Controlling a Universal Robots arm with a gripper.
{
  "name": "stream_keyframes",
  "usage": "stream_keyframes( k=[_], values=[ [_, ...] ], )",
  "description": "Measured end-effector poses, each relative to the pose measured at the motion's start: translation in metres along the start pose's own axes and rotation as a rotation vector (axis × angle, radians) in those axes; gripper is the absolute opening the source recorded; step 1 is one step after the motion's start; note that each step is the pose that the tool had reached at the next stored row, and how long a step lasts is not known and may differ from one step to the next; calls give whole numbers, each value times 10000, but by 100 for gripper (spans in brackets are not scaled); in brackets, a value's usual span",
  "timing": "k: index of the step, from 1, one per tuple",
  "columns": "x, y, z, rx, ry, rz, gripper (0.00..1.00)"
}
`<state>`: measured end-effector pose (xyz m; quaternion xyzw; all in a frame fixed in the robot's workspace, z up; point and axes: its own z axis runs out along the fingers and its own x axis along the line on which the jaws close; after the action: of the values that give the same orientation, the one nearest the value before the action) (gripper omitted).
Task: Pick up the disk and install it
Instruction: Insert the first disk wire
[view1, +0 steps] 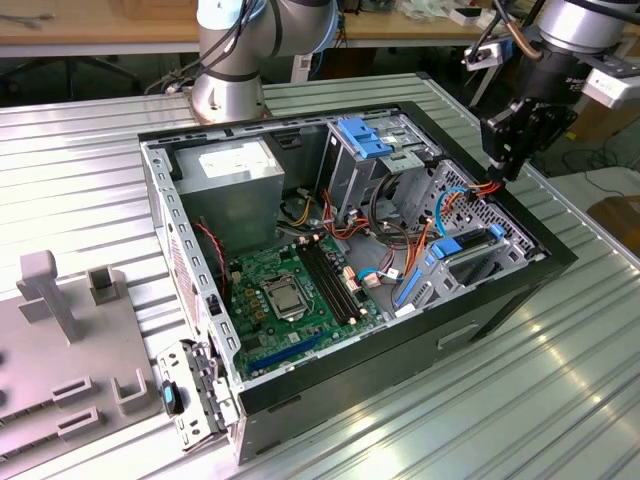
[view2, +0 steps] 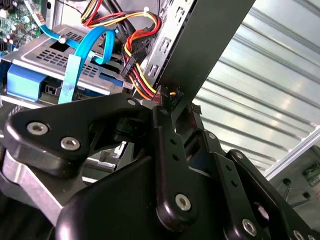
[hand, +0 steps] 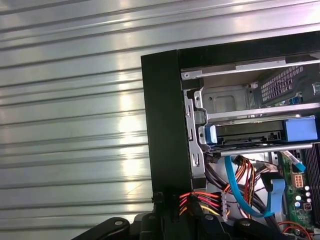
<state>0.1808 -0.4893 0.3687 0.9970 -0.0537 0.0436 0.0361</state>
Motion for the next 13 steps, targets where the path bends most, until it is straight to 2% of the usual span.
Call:
stream_keyframes(
  k=[3, 11, 12, 13],
  values=[
    [0, 0, 6, -22, -15, 225, 32],
    [1, 19, 30, -16, -13, 177, 32],
    [1, 20, 30, -14, -12, 160, 31],
    [1, 22, 30, -12, -10, 137, 23]
  ],
)
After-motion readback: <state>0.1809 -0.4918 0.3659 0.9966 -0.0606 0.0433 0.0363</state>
